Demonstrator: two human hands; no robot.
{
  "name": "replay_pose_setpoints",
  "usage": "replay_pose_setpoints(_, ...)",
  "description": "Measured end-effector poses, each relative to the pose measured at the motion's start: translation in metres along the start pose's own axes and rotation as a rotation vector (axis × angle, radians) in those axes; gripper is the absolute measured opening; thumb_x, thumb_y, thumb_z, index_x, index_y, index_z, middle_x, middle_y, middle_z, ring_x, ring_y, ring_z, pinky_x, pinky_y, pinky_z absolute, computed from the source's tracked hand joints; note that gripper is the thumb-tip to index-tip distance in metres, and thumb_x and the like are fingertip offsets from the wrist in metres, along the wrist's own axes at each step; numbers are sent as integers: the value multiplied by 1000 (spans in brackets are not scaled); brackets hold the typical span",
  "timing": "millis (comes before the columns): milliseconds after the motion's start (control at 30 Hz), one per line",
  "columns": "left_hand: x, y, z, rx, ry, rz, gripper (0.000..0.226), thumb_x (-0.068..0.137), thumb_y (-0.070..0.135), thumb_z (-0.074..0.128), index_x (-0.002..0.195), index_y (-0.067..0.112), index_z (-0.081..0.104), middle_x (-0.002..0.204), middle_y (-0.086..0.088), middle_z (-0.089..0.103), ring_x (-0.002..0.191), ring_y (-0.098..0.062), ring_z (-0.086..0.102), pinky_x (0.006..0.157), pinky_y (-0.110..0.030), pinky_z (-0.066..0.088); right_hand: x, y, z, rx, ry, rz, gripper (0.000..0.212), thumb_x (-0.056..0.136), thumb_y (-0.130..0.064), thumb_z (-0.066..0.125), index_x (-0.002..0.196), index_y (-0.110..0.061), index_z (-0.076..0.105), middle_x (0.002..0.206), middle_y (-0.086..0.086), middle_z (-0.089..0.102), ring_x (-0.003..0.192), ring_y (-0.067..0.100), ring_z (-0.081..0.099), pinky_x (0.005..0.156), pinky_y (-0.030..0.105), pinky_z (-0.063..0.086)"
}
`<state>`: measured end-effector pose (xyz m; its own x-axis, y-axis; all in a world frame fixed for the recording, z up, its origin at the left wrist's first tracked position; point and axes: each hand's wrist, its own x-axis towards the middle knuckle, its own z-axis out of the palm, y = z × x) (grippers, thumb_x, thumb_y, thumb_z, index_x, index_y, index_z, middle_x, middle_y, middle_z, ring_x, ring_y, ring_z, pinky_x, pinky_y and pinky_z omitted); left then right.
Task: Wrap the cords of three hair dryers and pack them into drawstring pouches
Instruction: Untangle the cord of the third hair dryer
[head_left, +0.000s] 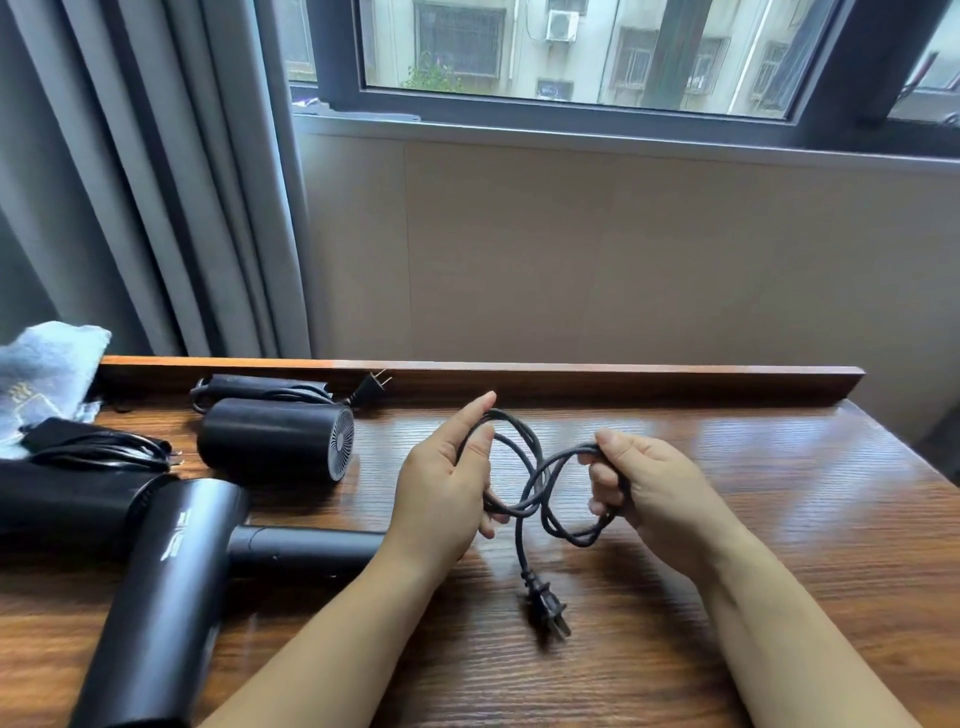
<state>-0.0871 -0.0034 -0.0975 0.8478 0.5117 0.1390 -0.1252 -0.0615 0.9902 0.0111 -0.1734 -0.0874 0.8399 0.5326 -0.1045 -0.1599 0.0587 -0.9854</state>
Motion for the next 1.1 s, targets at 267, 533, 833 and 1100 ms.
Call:
replay_pose_setpoints(267,1,-1,-3,47,-17,-66,26,105,19,42,113,28,65,43,0,47,36,-18,46,37,-23,35,1,-11,0,476,31,-84,27,96,-29,46,88,-7,59,63,-4,44,52,9,36,55,25,47)
replay_pose_setpoints(533,-6,6,6,96,-155,-37,43,103,8,41,123,40,61,126,-5,56,73,-10,64,54,-23,54,4,-9,-1,885,-98,21,37,103,-30,40,81,-12,63,64,-9,33,52,6,30,56,20,42)
replay_pose_setpoints(833,-5,-2,0,301,-189,285,43,83,32,75,115,54,58,155,16,21,143,1,25,114,-25,32,3,-10,7,936,-16,39,47,105,-27,36,70,-13,65,62,-9,31,52,5,28,51,16,41)
replay_pose_setpoints(1100,-3,-13,2,524,-289,422,24,97,41,49,106,35,71,165,6,10,152,-7,1,123,-32,7,10,0,-1,902,43,14,37,99,-28,43,70,-17,62,65,-9,32,61,7,19,92,18,29)
